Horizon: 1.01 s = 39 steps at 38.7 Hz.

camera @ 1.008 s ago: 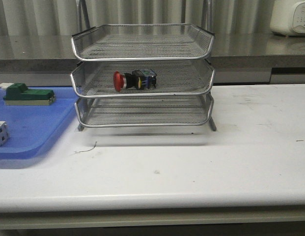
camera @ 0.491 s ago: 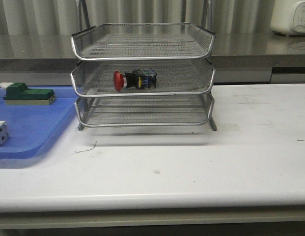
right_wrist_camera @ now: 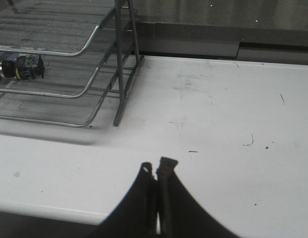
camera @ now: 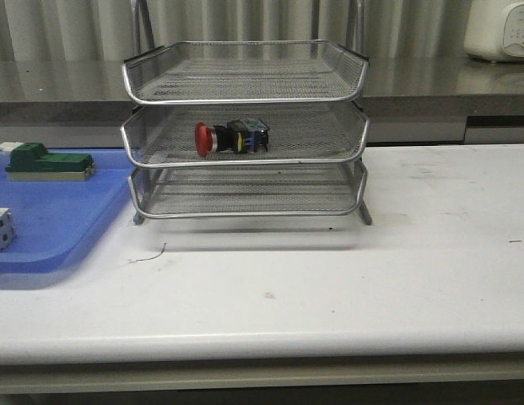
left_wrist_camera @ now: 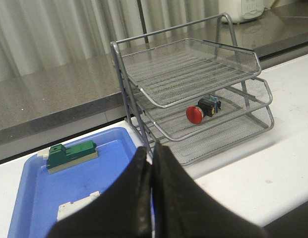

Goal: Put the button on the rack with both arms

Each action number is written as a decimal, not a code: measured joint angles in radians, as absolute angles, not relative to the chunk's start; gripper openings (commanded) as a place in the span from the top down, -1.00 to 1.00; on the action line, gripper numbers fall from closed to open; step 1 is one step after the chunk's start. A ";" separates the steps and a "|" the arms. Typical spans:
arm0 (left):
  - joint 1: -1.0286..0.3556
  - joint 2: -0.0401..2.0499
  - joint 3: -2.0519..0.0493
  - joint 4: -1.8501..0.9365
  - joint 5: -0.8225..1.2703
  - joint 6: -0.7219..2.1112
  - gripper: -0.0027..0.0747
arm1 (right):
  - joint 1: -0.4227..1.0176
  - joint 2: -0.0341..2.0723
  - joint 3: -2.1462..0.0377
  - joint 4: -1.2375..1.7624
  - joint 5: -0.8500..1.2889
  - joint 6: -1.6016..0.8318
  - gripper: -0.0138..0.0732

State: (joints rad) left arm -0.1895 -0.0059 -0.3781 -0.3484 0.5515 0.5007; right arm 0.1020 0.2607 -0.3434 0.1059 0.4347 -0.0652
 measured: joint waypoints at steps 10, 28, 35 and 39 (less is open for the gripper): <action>-0.190 -0.006 -0.378 -0.348 0.551 0.501 0.98 | 0.102 0.261 -0.343 0.106 0.435 -0.065 0.82; -0.184 -0.006 -0.277 -0.067 0.430 0.153 0.98 | 0.102 0.261 -0.343 0.106 0.435 -0.065 0.82; -0.133 -0.006 -0.185 0.038 0.400 0.043 0.98 | 0.102 0.261 -0.343 0.106 0.435 -0.065 0.82; -0.070 -0.006 -0.122 0.045 0.366 0.035 0.98 | 0.102 0.261 -0.343 0.106 0.435 -0.065 0.82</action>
